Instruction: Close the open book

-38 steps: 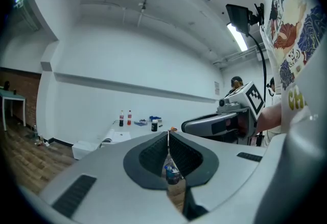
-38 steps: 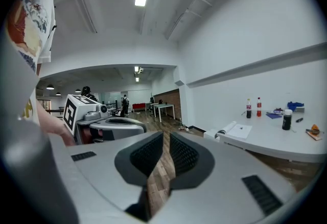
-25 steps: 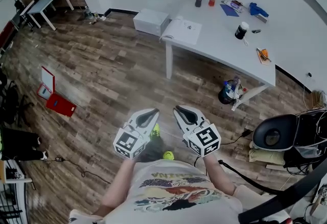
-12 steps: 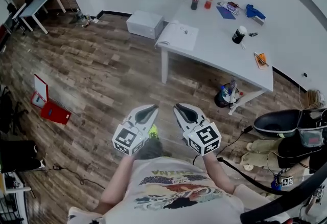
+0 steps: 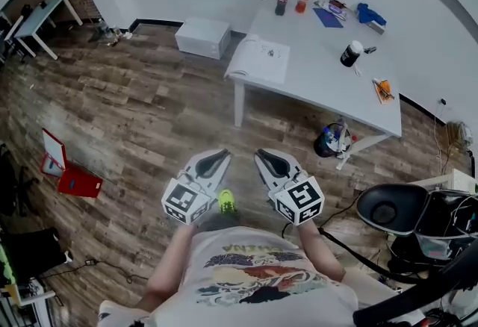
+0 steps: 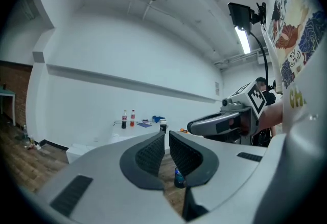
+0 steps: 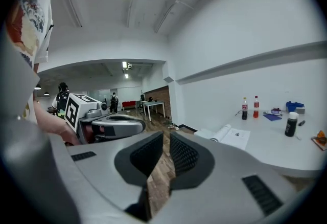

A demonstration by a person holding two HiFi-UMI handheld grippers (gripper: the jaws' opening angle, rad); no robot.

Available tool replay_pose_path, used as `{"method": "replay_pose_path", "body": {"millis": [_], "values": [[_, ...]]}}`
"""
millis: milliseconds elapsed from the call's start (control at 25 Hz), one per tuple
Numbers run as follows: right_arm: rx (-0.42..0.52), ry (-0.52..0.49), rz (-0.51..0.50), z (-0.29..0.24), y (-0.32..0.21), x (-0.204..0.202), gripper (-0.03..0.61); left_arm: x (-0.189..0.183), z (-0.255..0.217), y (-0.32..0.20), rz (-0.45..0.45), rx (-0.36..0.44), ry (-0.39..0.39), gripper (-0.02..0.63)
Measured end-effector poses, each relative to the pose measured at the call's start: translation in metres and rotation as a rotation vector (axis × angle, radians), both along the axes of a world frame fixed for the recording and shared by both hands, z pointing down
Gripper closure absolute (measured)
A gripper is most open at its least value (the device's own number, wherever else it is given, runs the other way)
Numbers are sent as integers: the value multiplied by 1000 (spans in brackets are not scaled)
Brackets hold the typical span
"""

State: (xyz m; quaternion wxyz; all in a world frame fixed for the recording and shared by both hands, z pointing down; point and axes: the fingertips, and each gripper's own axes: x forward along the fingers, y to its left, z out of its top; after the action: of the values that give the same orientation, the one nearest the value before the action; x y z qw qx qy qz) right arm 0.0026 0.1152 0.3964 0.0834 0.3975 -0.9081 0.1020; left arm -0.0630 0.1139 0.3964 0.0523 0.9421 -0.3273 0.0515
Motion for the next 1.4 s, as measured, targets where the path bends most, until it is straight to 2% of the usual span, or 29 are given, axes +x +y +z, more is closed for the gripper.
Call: {"method": "replay_pose_path", "body": {"millis": [280, 640, 920, 1160, 1400], "values": [[-19, 42, 24, 7, -52, -23, 543, -20, -1, -58, 36, 13, 6, 598], [-26, 54, 61, 18, -97, -40, 543, -44, 14, -105, 45, -13, 17, 598], [-35, 43, 114, 25, -128, -20, 543, -30, 25, -134, 74, -26, -12, 598], [-35, 28, 87, 29, -163, -13, 543, -13, 22, -165, 45, 4, -33, 598], [-32, 33, 68, 30, -217, -2, 543, 12, 28, -209, 84, -4, -80, 598]]}}
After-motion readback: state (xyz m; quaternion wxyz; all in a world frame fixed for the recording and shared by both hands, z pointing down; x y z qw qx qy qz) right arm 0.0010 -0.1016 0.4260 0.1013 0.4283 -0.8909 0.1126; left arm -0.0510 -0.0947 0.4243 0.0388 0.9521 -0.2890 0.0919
